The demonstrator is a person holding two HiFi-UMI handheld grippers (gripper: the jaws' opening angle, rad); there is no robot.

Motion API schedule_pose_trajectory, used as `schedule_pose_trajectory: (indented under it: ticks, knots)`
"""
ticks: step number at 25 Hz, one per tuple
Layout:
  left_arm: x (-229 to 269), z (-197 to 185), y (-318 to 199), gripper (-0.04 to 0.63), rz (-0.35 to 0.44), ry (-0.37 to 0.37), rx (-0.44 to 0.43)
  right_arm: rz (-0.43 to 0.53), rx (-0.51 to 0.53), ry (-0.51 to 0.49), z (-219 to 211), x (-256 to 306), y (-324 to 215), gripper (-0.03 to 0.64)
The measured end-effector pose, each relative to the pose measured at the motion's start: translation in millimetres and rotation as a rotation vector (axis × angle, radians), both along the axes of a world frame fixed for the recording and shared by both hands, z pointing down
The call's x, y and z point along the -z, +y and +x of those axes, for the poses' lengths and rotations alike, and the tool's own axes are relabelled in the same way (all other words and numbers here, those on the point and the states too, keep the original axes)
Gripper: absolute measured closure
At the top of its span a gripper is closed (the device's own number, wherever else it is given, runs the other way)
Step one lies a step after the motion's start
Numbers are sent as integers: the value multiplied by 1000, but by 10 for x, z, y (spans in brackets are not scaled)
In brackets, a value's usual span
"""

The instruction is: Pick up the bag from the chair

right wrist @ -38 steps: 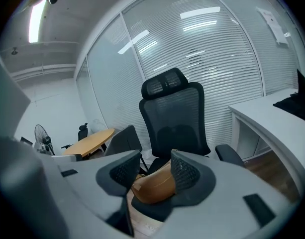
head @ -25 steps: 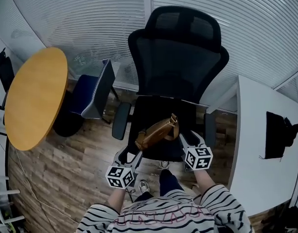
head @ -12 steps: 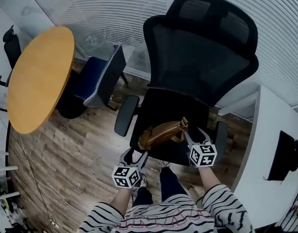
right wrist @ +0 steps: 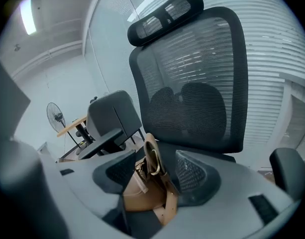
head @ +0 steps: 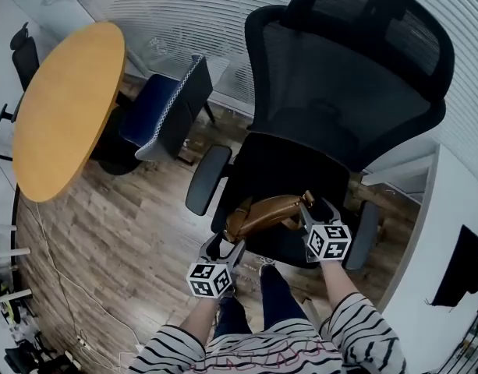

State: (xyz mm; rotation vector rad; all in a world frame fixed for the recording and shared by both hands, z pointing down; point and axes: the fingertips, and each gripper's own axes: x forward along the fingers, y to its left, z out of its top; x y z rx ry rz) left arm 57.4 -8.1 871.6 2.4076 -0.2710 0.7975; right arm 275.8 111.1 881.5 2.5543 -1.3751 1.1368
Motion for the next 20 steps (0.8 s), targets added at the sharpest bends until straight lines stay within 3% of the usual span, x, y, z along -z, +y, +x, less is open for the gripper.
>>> schedule_pose_trajectory:
  ticks: [6,12,16,20]
  knots:
    - [-236,138,39,295,2,-34,22,43,-11,-34,85,-181,-117,371]
    - [-355,201,-87,295,-20,-14,124,148,-57,-110,80,-257,-161,373]
    - [-409,223,-205,295,-34,2,204,195,-82,-115,1,-244,-149,418]
    - [-424,254,-279,296,-23,26,221,181,-114,-112,-61,-257,-71,449]
